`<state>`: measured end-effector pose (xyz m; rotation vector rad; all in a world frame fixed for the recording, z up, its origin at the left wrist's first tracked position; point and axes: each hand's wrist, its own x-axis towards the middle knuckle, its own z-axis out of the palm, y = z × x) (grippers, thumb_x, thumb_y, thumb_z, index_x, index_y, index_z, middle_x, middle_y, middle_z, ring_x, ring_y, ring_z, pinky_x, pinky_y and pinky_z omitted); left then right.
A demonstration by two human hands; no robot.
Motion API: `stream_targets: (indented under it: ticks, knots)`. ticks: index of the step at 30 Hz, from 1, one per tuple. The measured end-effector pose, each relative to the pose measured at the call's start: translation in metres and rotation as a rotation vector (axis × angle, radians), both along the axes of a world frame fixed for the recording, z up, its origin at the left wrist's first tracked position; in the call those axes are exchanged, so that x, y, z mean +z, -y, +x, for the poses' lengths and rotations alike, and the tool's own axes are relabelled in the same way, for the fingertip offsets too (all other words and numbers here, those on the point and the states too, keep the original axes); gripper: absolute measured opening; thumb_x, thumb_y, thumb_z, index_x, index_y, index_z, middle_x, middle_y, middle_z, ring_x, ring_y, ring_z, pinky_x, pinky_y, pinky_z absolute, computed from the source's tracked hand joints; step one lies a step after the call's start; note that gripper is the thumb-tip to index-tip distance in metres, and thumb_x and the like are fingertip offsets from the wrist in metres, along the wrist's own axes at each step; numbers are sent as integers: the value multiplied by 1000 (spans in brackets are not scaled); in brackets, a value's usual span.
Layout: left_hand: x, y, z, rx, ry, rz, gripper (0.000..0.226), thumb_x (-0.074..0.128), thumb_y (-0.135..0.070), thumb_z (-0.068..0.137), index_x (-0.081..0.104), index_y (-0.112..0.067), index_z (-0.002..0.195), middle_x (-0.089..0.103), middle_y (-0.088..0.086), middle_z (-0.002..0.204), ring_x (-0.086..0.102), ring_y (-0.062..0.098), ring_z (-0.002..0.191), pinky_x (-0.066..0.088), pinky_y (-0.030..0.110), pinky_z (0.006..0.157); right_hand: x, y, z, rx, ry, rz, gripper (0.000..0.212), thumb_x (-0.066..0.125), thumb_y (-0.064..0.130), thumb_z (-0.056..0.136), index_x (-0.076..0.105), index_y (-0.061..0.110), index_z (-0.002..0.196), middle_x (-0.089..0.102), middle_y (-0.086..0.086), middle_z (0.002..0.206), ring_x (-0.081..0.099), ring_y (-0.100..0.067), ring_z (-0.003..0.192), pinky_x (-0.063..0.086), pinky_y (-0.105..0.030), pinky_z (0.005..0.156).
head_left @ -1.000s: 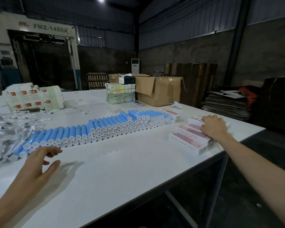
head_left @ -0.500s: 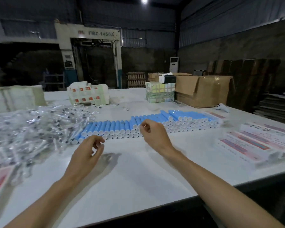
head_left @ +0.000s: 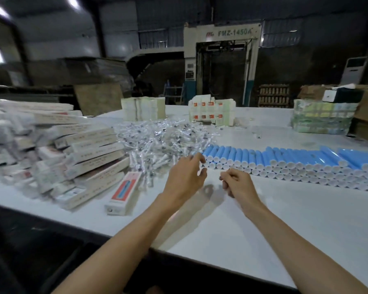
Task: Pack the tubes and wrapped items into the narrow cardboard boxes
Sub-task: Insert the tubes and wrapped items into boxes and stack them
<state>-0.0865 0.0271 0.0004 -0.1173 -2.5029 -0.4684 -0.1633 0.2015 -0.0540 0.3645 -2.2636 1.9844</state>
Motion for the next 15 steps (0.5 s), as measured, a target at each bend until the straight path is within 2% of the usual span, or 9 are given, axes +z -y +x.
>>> stream_targets:
  ticks: [3, 5, 7, 9, 11, 13, 15]
  knots:
    - [13, 36, 20, 326, -5, -156, 38, 60, -39, 106, 56, -15, 135, 65, 11, 130, 56, 31, 120, 46, 40, 95, -2, -1, -3, 26, 16, -57, 21, 65, 18, 99, 71, 9, 82, 63, -3, 62, 47, -12, 50, 36, -25, 48]
    - [17, 64, 34, 549, 125, -211, 57, 55, -51, 108, 50, -7, 143, 58, 17, 143, 51, 38, 132, 44, 46, 107, -2, 0, -3, 48, 17, -68, 20, 65, 18, 97, 71, 9, 81, 63, -4, 62, 46, -12, 48, 35, -23, 46]
    - [16, 90, 45, 697, 268, -245, 70, 49, -62, 107, 53, -3, 144, 55, 19, 147, 49, 40, 137, 42, 47, 111, -3, 2, -3, 64, 24, -74, 21, 66, 18, 97, 71, 12, 77, 62, -4, 62, 46, -11, 47, 35, -22, 44]
    - [9, 109, 53, 758, 372, -269, 74, 43, -68, 106, 61, -5, 140, 59, 18, 146, 49, 39, 137, 42, 44, 109, -2, 4, -3, 74, 40, -89, 24, 65, 18, 97, 71, 13, 74, 62, -4, 62, 46, -10, 47, 34, -22, 44]
    - [-1, 120, 60, 766, 448, -294, 74, 35, -71, 107, 72, -10, 128, 64, 17, 141, 55, 38, 134, 45, 42, 104, -2, 4, -3, 87, 45, -88, 26, 65, 18, 99, 71, 13, 74, 62, -4, 61, 46, -11, 47, 34, -22, 44]
    - [-6, 125, 65, 744, 477, -272, 79, 27, -74, 107, 77, -14, 102, 71, 16, 129, 64, 36, 123, 49, 40, 95, -1, 4, -2, 99, 47, -82, 25, 65, 18, 100, 71, 11, 77, 62, -5, 62, 46, -12, 48, 34, -23, 46]
    - [-5, 130, 70, 709, 454, -203, 74, 32, -71, 107, 67, -13, 79, 75, 11, 102, 70, 33, 101, 51, 38, 83, -1, 3, -1, 107, 47, -74, 24, 64, 18, 100, 71, 8, 80, 62, -5, 62, 45, -14, 49, 34, -24, 47]
